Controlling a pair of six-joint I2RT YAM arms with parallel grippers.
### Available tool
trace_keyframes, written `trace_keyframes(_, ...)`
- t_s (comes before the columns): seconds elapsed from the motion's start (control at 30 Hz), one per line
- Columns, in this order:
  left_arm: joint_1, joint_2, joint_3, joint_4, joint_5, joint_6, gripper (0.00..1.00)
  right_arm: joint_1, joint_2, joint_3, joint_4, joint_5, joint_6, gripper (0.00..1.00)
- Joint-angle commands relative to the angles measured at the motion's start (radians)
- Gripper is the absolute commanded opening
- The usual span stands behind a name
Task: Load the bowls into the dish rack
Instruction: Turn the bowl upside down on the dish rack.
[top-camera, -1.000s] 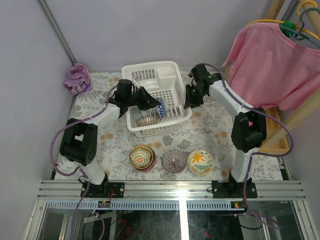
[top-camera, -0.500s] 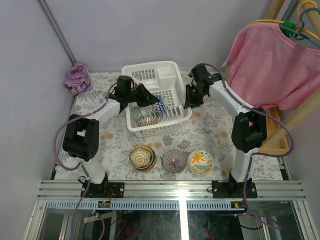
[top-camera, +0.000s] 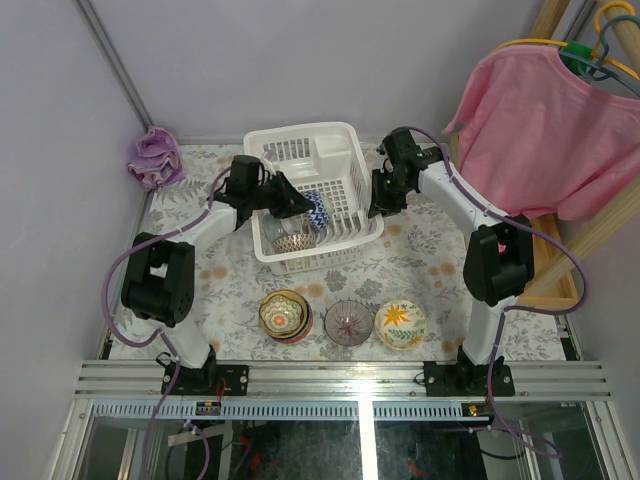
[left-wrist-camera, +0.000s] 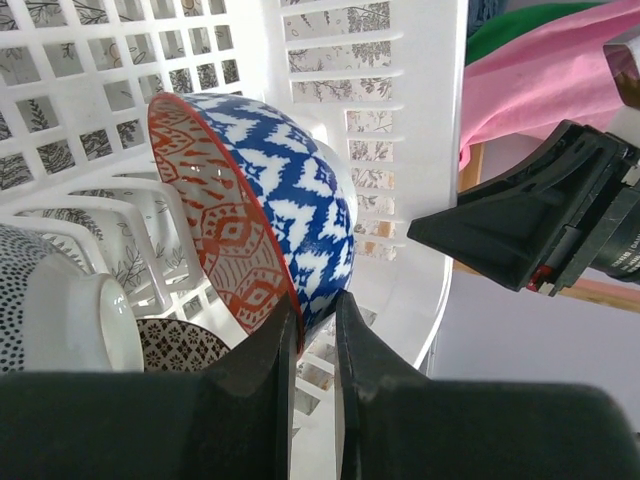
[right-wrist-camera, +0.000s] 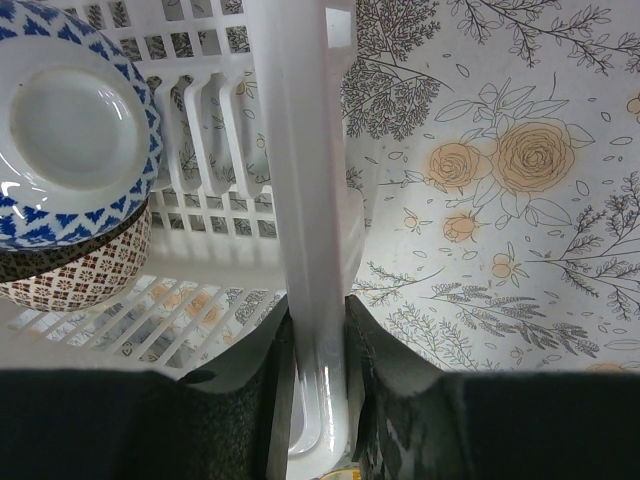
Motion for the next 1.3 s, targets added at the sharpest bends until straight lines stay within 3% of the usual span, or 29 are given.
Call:
trace_keyframes(0.0,0.042,0.089,-0.085,-0.352,-0.249,0.161,0.04,-0.013,-0.014,-0.031,-0.082,0.059,0.026,0.20)
trace_keyframes(0.2,0.042,0.056,-0.108,-0.355,-0.226,0.171,0.00,-0.013,-0.018,-0.056,-0.076,0.057,0.033,0.20)
trace_keyframes(0.67,0.027,-0.026,-0.155,-0.347,-0.157,0.208,0.00,-0.011,-0.007,-0.068,-0.057,0.059,0.043,0.20)
trace_keyframes(0.77,0.027,-0.025,-0.054,-0.391,-0.163,0.192,0.03,-0.012,-0.006,-0.059,-0.060,0.060,0.042,0.20)
trace_keyframes(0.9,0.028,0.006,0.118,-0.459,-0.164,0.169,0.25,-0.012,-0.001,-0.045,-0.062,0.060,0.044,0.22)
trace_keyframes(1.0,0.028,0.050,0.249,-0.502,-0.174,0.159,0.32,-0.011,0.002,-0.039,-0.062,0.056,0.045,0.26)
trace_keyframes(1.17,0.027,0.154,0.466,-0.650,-0.265,0.162,0.34,-0.012,0.007,-0.036,-0.060,0.051,0.044,0.28)
trace_keyframes(1.27,0.027,0.174,0.502,-0.686,-0.308,0.169,0.34,-0.012,0.006,-0.039,-0.055,0.043,0.044,0.31)
